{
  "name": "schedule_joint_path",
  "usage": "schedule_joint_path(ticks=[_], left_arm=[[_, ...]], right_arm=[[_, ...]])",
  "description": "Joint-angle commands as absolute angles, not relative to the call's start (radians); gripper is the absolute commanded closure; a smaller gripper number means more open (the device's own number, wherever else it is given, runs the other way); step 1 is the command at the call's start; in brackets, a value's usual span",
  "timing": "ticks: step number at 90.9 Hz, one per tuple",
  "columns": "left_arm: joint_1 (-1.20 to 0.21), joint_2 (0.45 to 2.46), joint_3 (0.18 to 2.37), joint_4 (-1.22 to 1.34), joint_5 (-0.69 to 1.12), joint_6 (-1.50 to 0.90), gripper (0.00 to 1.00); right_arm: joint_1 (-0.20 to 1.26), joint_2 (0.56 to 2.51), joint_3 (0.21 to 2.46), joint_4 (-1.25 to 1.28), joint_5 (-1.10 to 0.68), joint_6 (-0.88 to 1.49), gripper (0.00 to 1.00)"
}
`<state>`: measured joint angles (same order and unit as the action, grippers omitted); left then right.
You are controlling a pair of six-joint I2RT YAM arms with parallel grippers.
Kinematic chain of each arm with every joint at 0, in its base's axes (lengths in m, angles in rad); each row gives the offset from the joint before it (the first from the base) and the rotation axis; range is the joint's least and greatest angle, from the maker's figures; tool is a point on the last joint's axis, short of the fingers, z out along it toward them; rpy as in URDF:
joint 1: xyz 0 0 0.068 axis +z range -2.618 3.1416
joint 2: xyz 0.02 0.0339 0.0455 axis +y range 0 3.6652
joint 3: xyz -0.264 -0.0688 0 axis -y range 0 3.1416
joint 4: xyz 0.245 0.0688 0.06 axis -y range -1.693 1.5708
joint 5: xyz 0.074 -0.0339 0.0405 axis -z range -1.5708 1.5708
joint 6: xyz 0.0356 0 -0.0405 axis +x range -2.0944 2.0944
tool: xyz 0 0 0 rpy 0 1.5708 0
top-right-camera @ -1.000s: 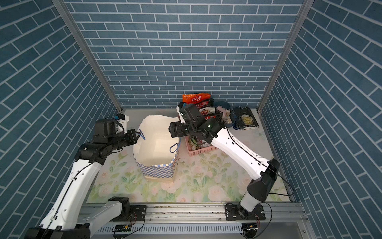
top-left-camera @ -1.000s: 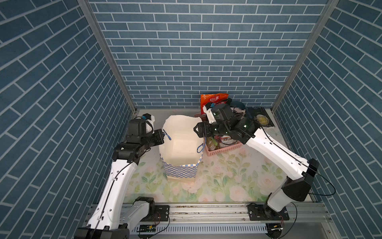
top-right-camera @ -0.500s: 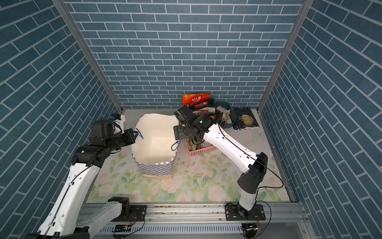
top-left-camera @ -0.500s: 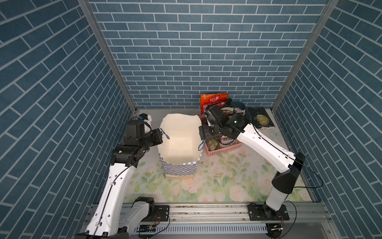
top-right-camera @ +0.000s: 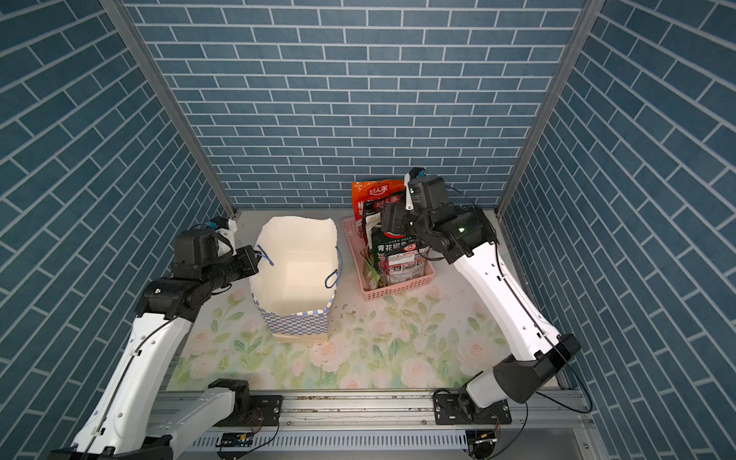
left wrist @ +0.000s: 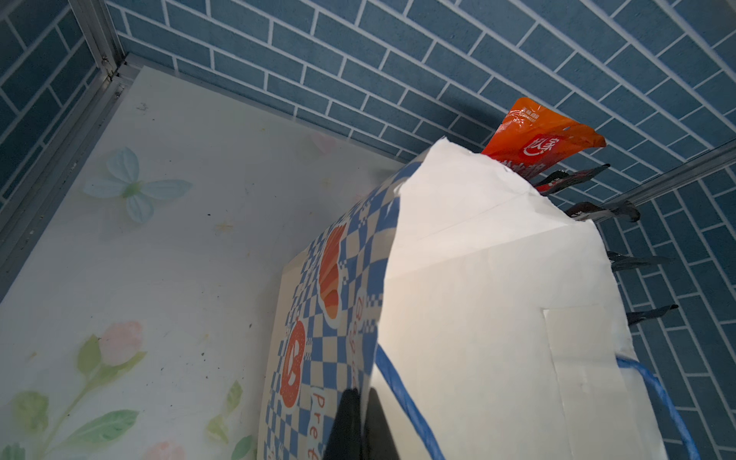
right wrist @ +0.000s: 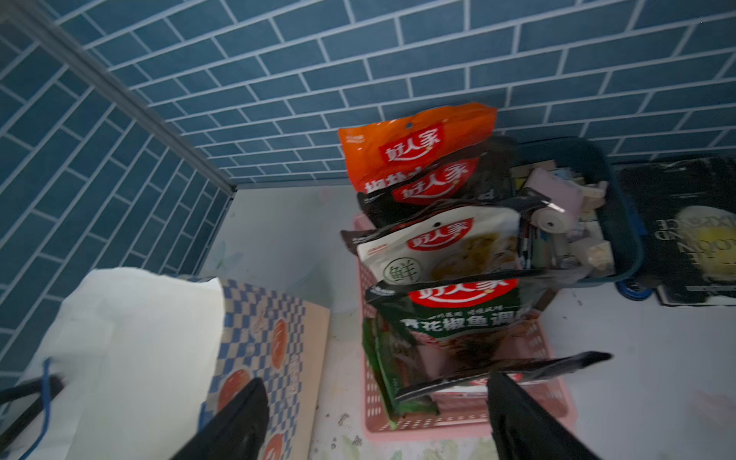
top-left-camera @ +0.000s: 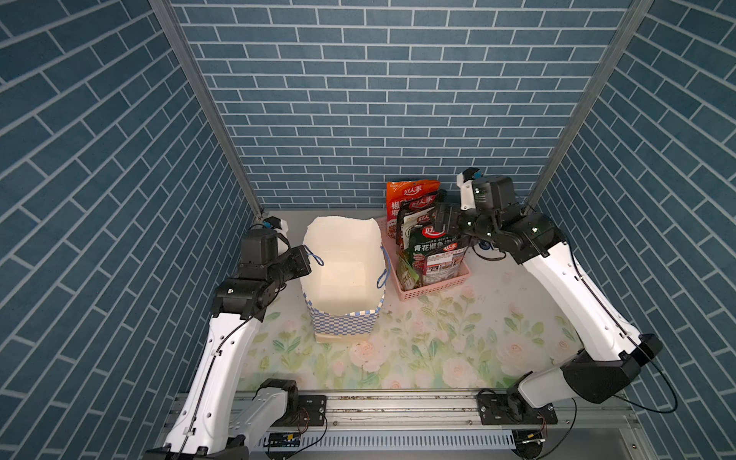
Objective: Place the condiment packets inside the bag
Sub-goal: Pick up the condiment packet from the storage box.
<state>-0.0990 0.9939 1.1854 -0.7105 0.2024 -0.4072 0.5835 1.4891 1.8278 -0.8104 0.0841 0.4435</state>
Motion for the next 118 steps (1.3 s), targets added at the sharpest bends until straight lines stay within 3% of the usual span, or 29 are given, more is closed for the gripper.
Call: schedule_joint_path(ticks=[1, 21, 36, 62, 80, 102, 118], left_arm=[[-0.103, 0.988, 1.205, -0.719, 0.182, -0.397, 1.00], [-0.103, 0.990, 1.208, -0.719, 0.204, -0.401, 1.00], [-0.103, 0.987, 1.205, -0.723, 0.197, -0.401, 1.00], [-0.103, 0.999, 1.215, -0.718, 0.210, -0.401, 1.00], [-0.103, 0.993, 1.191, -0.698, 0.236, -0.404, 1.00], [-0.103, 0.981, 1.179, -0.706, 0.227, -0.394, 1.00], [-0.103, 0.968, 1.185, -0.715, 0.207, -0.389, 1.00]], right_arm=[[0.567, 1.538, 1.840, -0.816, 0.085, 0.269, 0.11], [0.491, 1.722, 1.997, -0.829, -0.056, 0.004, 0.19], [0.491, 1.659, 1.938, -0.926, -0.127, -0.053, 0.22], [0.492, 1.520, 1.775, -1.119, -0.069, 0.413, 0.21], [0.494, 1.411, 1.517, -0.905, -0.152, 0.633, 0.21], [0.494, 1.430, 1.427, -0.691, -0.174, 0.800, 0.19], [0.483, 1.483, 1.414, -0.699, -0.110, 0.867, 0.22]])
